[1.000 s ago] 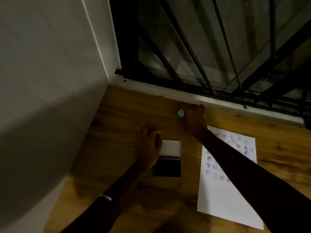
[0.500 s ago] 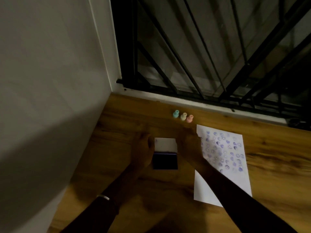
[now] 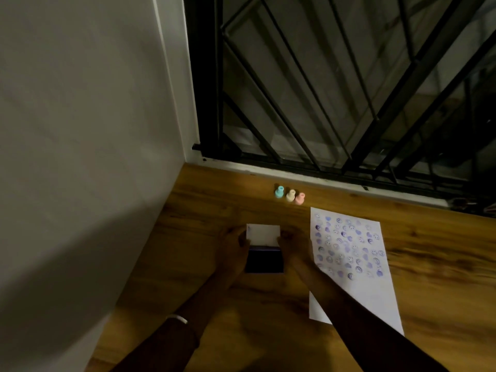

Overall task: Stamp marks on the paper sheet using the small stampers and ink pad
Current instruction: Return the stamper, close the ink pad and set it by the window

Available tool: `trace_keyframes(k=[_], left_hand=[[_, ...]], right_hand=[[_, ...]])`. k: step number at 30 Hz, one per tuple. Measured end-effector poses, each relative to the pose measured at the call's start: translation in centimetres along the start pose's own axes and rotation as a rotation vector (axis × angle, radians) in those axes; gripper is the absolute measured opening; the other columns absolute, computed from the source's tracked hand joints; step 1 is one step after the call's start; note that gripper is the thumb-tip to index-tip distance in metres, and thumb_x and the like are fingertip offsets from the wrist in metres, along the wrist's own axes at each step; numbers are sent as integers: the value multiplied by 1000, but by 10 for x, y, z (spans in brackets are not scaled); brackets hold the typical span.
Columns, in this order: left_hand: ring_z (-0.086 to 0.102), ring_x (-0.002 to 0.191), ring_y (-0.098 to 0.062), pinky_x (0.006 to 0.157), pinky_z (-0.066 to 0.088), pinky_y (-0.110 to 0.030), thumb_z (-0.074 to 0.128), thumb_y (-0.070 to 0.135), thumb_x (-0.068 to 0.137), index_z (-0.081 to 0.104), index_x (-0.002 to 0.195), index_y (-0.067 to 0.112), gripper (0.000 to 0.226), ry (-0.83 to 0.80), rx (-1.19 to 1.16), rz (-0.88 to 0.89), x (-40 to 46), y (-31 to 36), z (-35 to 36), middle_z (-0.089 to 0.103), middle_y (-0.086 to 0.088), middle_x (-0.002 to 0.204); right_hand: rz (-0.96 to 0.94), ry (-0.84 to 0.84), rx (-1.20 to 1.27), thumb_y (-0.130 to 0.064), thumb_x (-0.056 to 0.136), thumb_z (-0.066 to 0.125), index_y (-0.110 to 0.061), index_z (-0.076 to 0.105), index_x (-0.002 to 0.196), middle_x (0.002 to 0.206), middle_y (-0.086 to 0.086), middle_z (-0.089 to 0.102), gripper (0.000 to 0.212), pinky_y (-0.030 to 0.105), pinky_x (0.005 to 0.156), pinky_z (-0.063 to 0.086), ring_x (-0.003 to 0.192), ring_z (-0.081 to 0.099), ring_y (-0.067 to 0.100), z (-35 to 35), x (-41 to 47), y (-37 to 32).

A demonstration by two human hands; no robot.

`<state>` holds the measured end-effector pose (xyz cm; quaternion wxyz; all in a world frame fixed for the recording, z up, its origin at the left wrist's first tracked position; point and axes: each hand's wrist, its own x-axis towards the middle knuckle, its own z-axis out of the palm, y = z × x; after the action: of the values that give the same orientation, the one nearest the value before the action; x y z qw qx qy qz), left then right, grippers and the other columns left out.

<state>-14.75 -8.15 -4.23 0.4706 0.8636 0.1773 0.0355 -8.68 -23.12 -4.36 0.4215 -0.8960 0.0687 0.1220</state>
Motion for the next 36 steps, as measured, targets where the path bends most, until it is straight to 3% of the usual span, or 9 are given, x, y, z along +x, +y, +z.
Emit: trace_keyframes(k=[4,8,11,14,17,22,28,33,36], left_hand=[[57,118,-23,88,44,-23,56,9,95,58,127,9,33,24,-190,-44,-2,-2,-4,62,-9,128],[62,109,-19,90,51,-31,58,9,93,62,118,14,25,54,-283,-30,-7,-9,-8,67,-4,116],[61,103,-13,86,49,-26,59,18,94,66,116,16,23,43,-237,-3,-9,-16,-8,69,-1,112],[64,98,-11,80,48,-16,58,17,95,71,106,19,17,-1,-218,104,-15,-21,-8,69,6,102],[66,96,-13,83,51,-25,58,11,94,71,99,21,18,-32,-193,185,-24,-24,-8,69,7,98],[60,112,-7,97,48,-23,54,7,94,71,102,22,23,-140,-85,274,-38,-36,-10,66,8,119],[46,132,-10,111,32,-21,49,1,93,67,112,19,31,-237,20,314,-47,-39,-11,54,3,140],[42,135,-11,114,35,-31,53,1,88,67,111,21,34,-251,97,369,-50,-44,-13,48,4,144],[44,133,-9,109,40,-27,59,12,86,66,112,24,29,-221,101,410,-54,-43,-13,45,10,143]], right_hand=[[-47,71,63,-11,89,62,-19,64,95,104,4,68,10,19,64,40,87,60,15,-7,-5,-1],[-184,55,74,-14,89,63,-20,65,96,93,-4,68,10,9,65,41,81,62,7,-16,-16,11],[-245,21,131,-15,90,62,-26,69,98,98,-3,72,14,23,79,52,89,67,9,-21,-23,19],[-318,4,66,-13,89,61,-42,65,89,94,-17,68,29,11,75,47,87,65,-2,-26,-31,23],[-417,5,-40,-7,86,63,-38,65,93,96,-18,67,31,7,75,46,89,65,-1,-33,-40,28],[-559,-80,-186,-9,83,69,-19,68,105,114,-1,68,23,31,86,55,101,65,13,-38,-60,49],[-626,-106,-341,-15,92,55,-21,61,104,115,-4,62,16,21,77,52,96,61,12,-35,-72,62],[-645,-142,-361,-19,91,52,-23,60,105,107,-4,64,16,22,75,51,89,60,9,-34,-75,62],[-680,-136,-364,-28,86,52,-28,57,100,103,-9,59,15,23,67,49,80,56,4,-34,-76,62]])
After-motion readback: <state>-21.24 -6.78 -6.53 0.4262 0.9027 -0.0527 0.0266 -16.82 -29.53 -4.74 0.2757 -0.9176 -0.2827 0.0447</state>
